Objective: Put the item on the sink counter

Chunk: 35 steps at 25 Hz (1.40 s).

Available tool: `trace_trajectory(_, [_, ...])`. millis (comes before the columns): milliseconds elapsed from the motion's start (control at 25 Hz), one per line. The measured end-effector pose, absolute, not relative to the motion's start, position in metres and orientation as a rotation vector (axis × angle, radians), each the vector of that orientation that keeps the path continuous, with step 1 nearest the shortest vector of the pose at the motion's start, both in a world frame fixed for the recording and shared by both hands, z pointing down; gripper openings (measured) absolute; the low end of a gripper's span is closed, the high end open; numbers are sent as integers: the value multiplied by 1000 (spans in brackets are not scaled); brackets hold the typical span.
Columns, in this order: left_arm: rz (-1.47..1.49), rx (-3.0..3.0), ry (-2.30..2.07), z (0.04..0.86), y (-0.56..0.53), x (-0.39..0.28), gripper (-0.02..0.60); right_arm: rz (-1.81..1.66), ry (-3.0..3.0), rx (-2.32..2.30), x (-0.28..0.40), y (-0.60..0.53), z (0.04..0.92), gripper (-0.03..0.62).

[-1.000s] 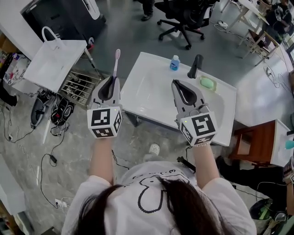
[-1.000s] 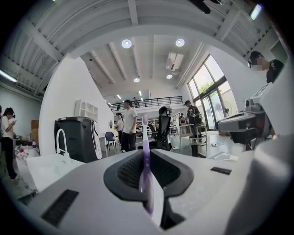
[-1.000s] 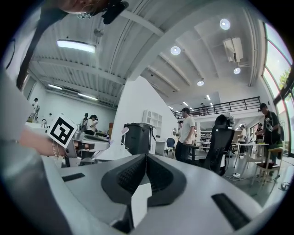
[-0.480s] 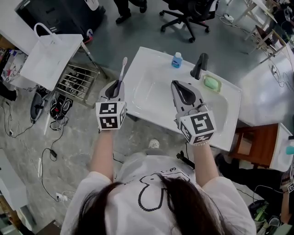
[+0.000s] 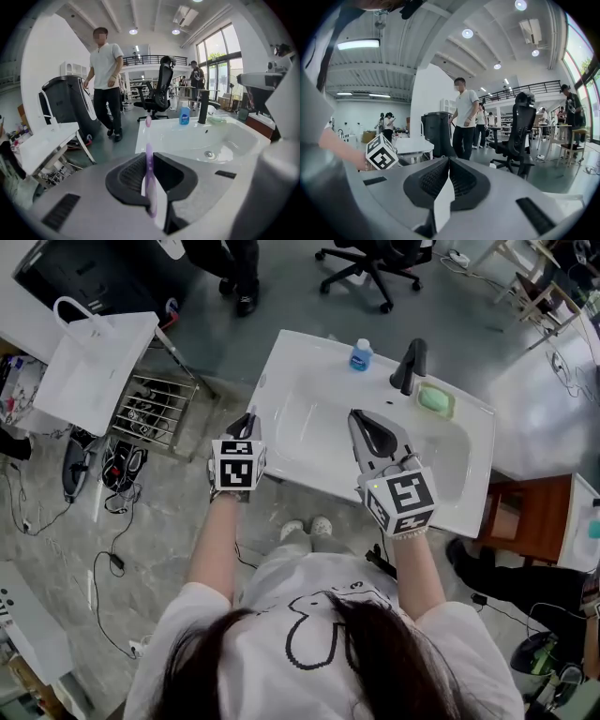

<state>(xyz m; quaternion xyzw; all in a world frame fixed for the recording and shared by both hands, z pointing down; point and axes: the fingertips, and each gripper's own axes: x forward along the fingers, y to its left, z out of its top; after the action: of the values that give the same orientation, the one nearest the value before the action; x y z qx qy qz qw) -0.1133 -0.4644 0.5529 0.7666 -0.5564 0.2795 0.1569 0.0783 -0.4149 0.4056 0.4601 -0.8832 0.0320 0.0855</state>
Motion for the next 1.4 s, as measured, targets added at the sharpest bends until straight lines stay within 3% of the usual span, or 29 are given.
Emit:
trace_trajectory(920, [1076, 1972, -1400, 627, -472, -115, 56, 175, -2501, 1490, 80, -414, 418, 29])
trace_trajectory(1000, [1093, 1969, -1417, 626, -472, -116, 85, 174, -2503, 1485, 79, -414, 417, 29])
trace_trajectory(1080, [1087, 1973, -1422, 624, -474, -117, 207, 170, -2510, 1482, 79, -414, 415, 29])
trace_trajectory(1120, [1075, 1976, -1427, 621, -475, -118, 239, 168, -2516, 1480, 79, -415, 414, 29])
trace_trajectory(1400, [954, 2044, -1493, 576, -479, -121, 258, 151, -2565, 1474, 77, -415, 397, 29])
